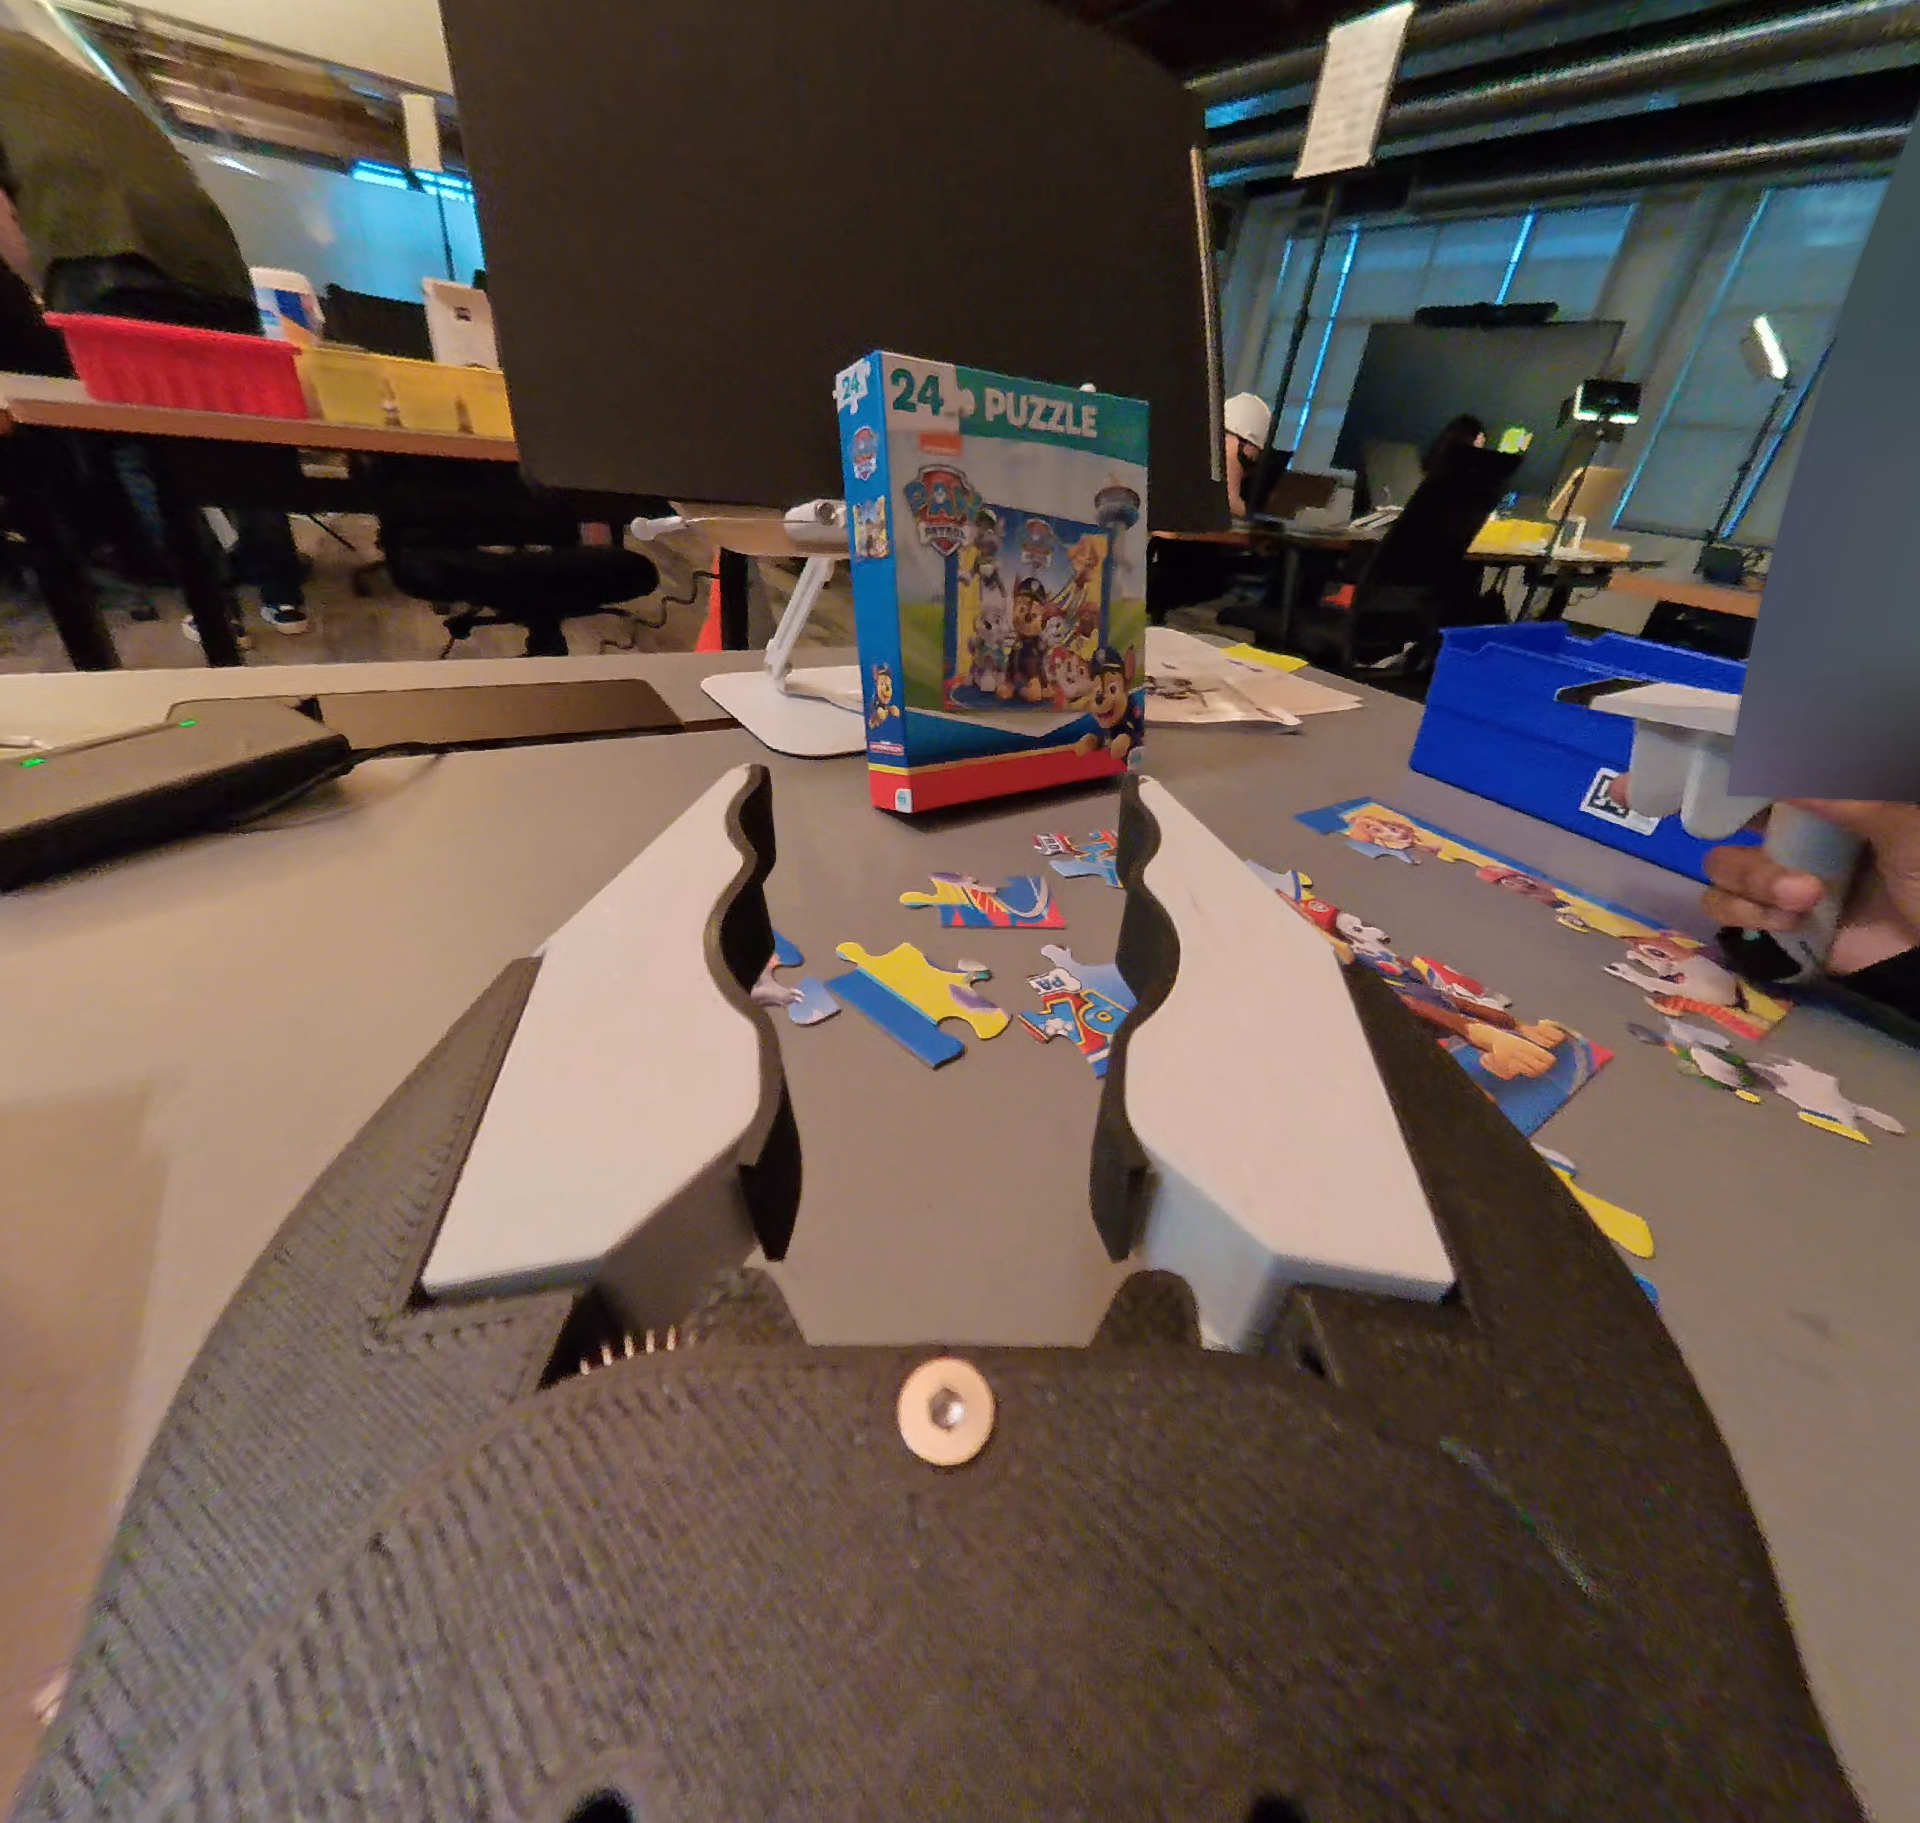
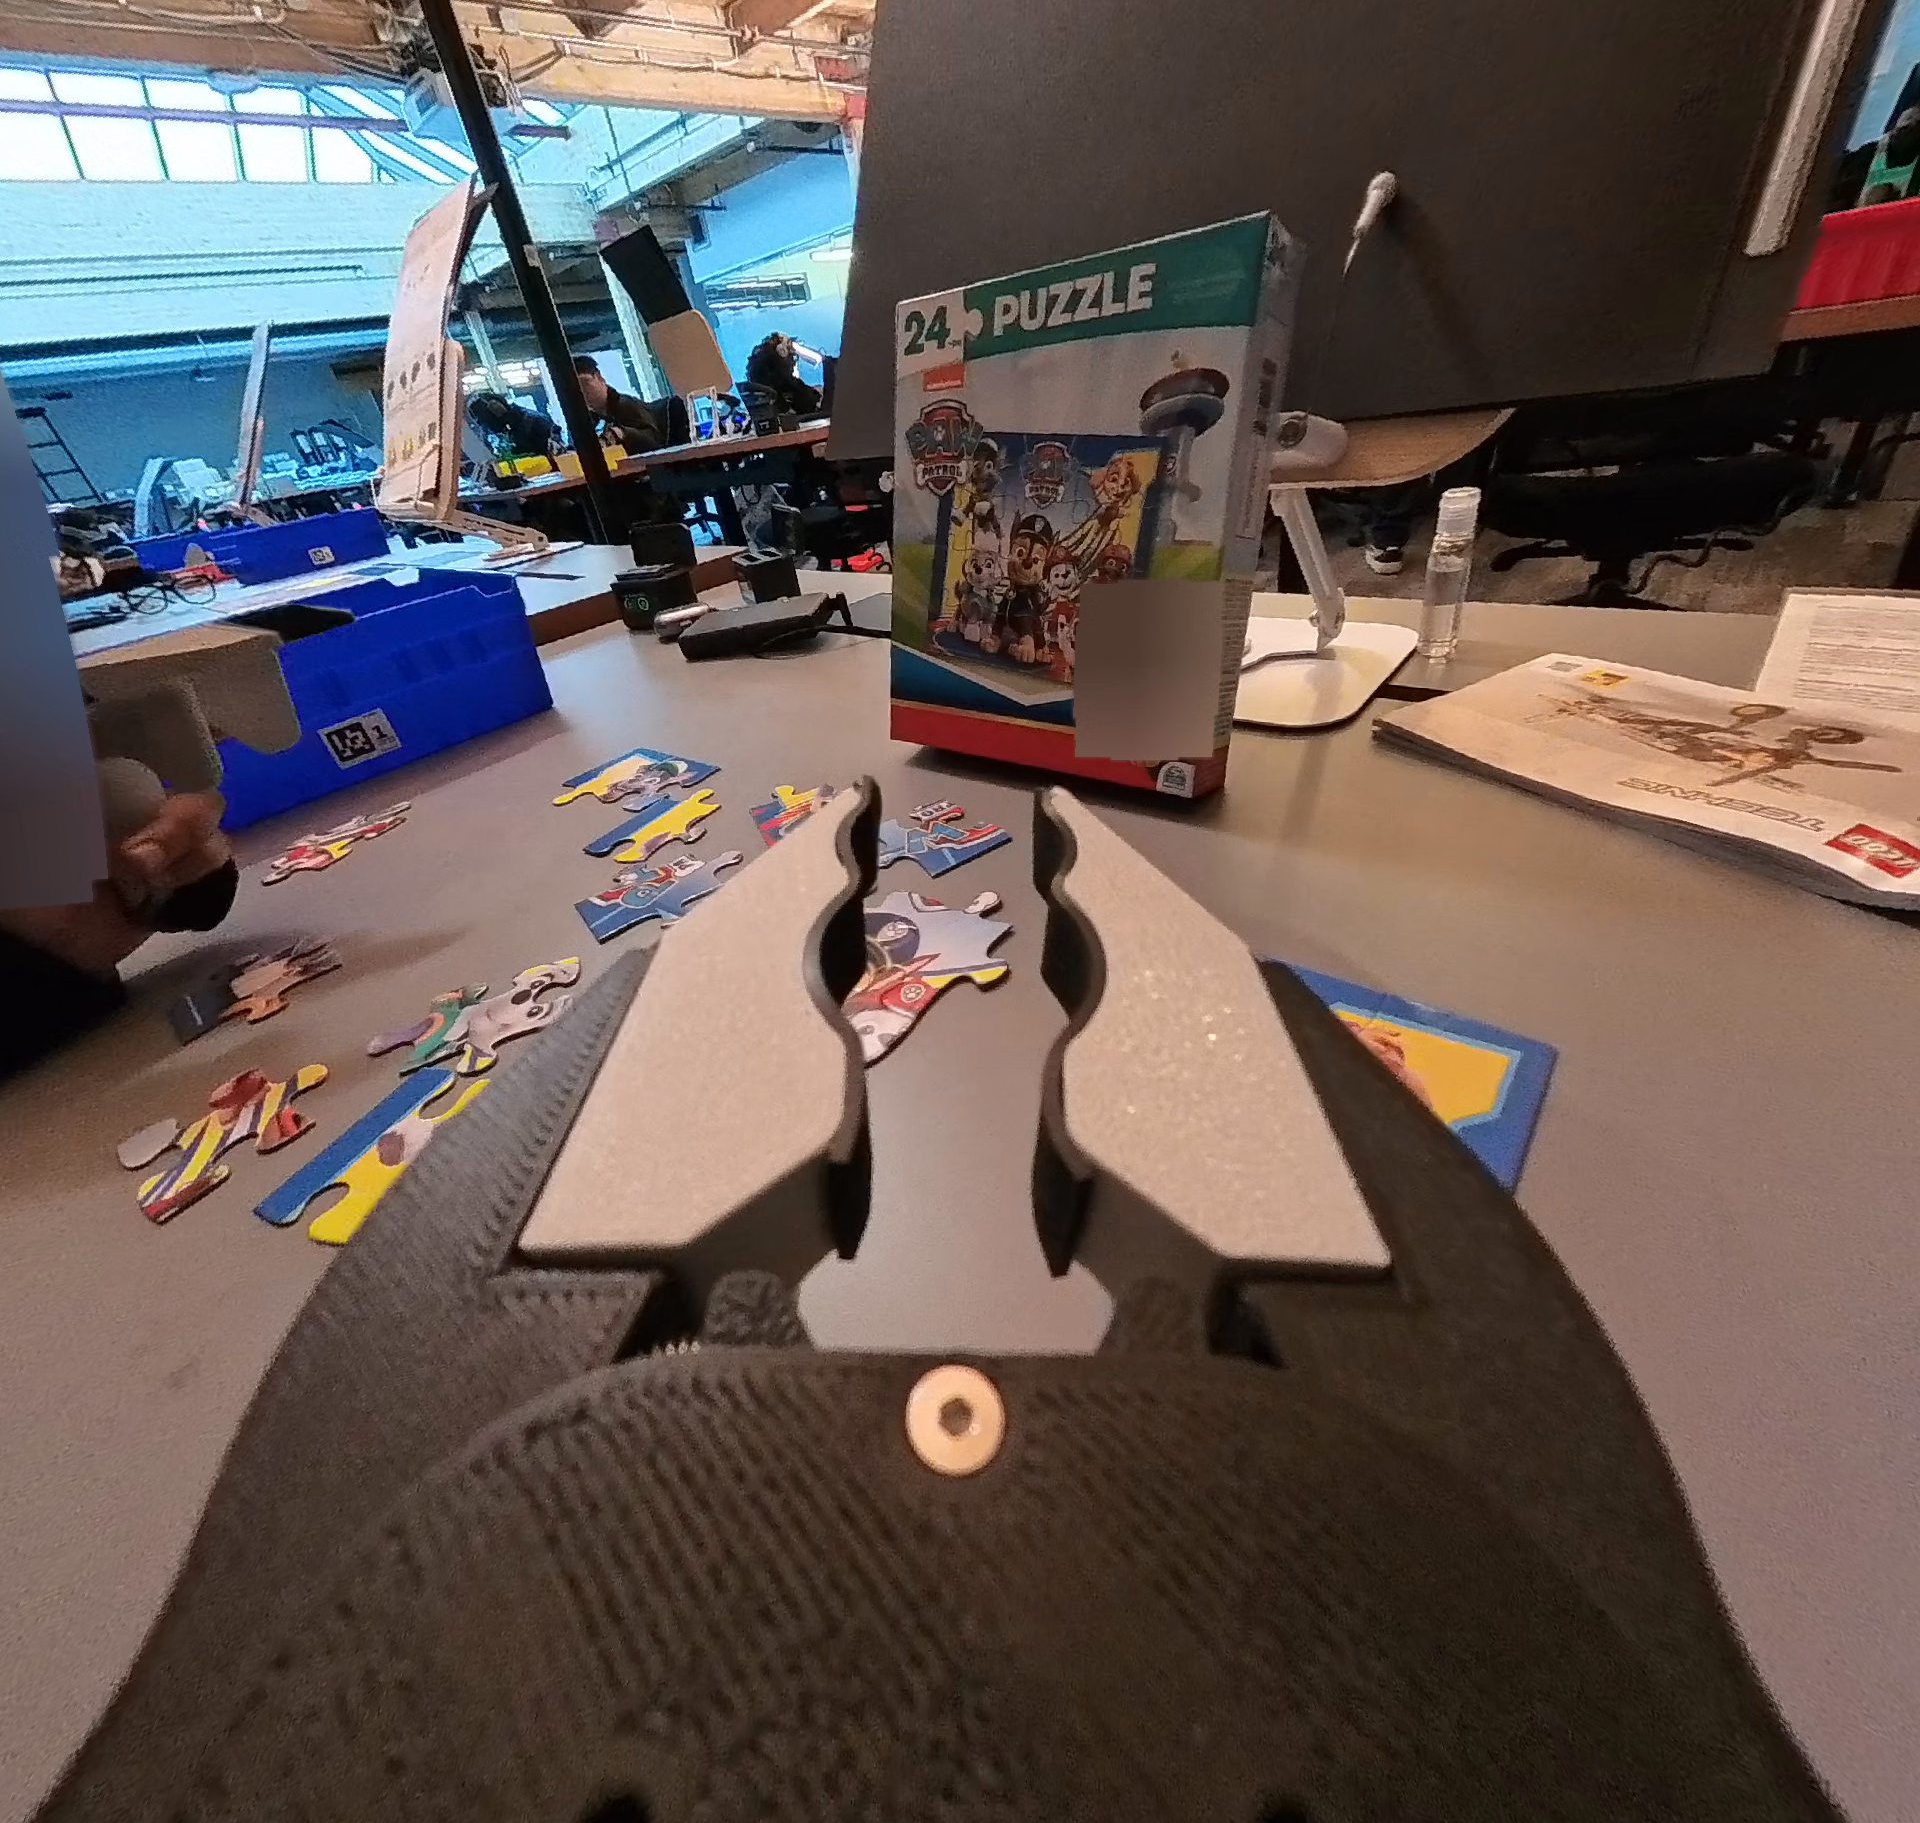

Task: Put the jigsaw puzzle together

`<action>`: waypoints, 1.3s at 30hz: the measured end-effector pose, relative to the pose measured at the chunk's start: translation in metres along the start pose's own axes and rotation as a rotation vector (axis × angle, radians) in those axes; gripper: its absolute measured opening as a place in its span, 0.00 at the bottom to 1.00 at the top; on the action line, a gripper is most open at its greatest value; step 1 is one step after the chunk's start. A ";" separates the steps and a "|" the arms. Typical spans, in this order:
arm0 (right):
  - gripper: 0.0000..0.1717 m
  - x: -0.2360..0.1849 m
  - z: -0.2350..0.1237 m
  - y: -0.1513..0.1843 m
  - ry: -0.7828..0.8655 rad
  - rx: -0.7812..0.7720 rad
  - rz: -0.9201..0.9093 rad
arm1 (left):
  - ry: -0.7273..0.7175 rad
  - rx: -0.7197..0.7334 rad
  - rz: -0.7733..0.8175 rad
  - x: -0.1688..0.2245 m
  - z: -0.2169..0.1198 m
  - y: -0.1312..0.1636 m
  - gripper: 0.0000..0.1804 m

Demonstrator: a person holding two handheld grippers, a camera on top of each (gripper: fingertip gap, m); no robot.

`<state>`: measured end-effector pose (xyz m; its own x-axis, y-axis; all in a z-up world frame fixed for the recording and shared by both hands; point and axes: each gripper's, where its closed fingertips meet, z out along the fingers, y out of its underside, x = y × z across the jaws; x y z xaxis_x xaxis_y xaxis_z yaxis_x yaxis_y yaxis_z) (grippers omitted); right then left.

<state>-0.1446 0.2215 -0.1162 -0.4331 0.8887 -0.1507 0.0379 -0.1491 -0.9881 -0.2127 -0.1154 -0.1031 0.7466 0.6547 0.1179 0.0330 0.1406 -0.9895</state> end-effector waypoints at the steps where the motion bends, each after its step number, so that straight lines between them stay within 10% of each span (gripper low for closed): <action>1: 0.16 0.000 0.000 0.000 0.002 0.001 -0.005 | 0.001 -0.004 -0.001 0.000 0.000 0.001 0.36; 28: 0.15 -0.013 0.007 0.010 -0.020 -0.062 -0.077 | 0.085 -0.093 0.040 0.021 0.012 0.017 0.33; 35: 0.29 -0.150 0.021 0.058 -0.370 -0.515 -0.094 | 0.043 0.074 0.018 0.035 -0.013 -0.026 0.28; 39: 0.26 -0.185 0.013 0.106 -0.442 -0.718 -0.249 | 0.057 -0.079 -0.034 0.058 -0.027 -0.009 0.31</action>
<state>-0.0717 0.0355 -0.1925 -0.8079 0.5873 -0.0492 0.3885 0.4679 -0.7938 -0.1517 -0.0984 -0.0900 0.7805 0.6072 0.1489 0.1093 0.1019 -0.9888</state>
